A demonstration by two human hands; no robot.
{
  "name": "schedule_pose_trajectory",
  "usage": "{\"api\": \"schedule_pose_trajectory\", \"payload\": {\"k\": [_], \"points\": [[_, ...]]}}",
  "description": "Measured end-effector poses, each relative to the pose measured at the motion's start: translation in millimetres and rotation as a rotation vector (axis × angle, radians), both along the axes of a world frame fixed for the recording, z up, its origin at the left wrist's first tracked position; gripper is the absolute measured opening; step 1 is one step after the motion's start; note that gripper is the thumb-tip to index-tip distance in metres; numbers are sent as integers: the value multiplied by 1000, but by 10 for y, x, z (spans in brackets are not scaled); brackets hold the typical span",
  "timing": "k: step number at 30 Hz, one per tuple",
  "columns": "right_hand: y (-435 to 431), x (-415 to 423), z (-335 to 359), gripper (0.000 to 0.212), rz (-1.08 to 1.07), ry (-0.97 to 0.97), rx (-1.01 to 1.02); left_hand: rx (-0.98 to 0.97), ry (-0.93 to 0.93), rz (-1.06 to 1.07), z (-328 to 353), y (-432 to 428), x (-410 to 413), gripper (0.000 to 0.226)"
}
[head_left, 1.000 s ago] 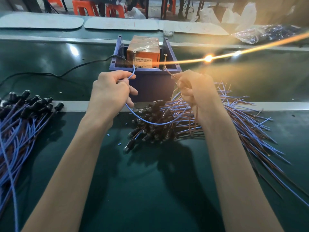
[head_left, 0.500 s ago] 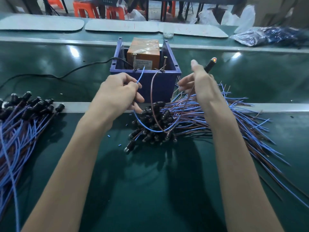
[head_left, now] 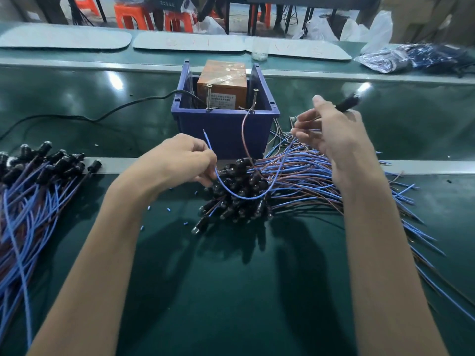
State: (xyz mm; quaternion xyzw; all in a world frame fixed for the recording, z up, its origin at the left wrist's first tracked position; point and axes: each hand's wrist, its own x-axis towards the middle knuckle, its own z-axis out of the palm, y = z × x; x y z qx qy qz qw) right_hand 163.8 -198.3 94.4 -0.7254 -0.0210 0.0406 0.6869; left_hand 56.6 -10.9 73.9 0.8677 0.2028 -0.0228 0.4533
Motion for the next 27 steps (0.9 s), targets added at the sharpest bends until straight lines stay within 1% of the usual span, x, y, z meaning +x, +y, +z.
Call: {"api": "schedule_pose_trajectory", "payload": {"k": [3, 8, 10, 12, 15, 18, 20, 22, 24, 25, 27], "points": [[7, 18, 0, 29, -20, -90, -127, 35, 55, -59, -8, 1, -2, 43], [10, 27, 42, 16, -191, -272, -370, 78, 87, -84, -24, -12, 6, 44], [-2, 13, 63, 21, -268, -390, -426, 84, 94, -90, -28, -14, 7, 42], [-10, -30, 98, 25, -336, -530, -429, 93, 105, -105, -39, -12, 11, 40], [-34, -93, 152, 32, -453, -719, -455, 140, 133, -113, -67, 16, 16, 43], [-76, -122, 209, 37, -582, -849, -462, 167, 148, -131, -83, 30, 19, 43], [-93, -124, 232, 39, -620, -870, -464, 189, 151, -159, -91, 25, 22, 40], [-96, -137, 249, 41, -619, -879, -475, 208, 158, -196, -93, 9, 27, 37], [-103, -129, 235, 36, -554, -912, -515, 220, 159, -228, -97, -7, 34, 34], [-100, -115, 217, 32, -467, -902, -572, 223, 157, -238, -102, -12, 37, 34], [-85, -73, 149, 24, -191, -762, -752, 226, 147, -244, -118, -23, 51, 32]]}}
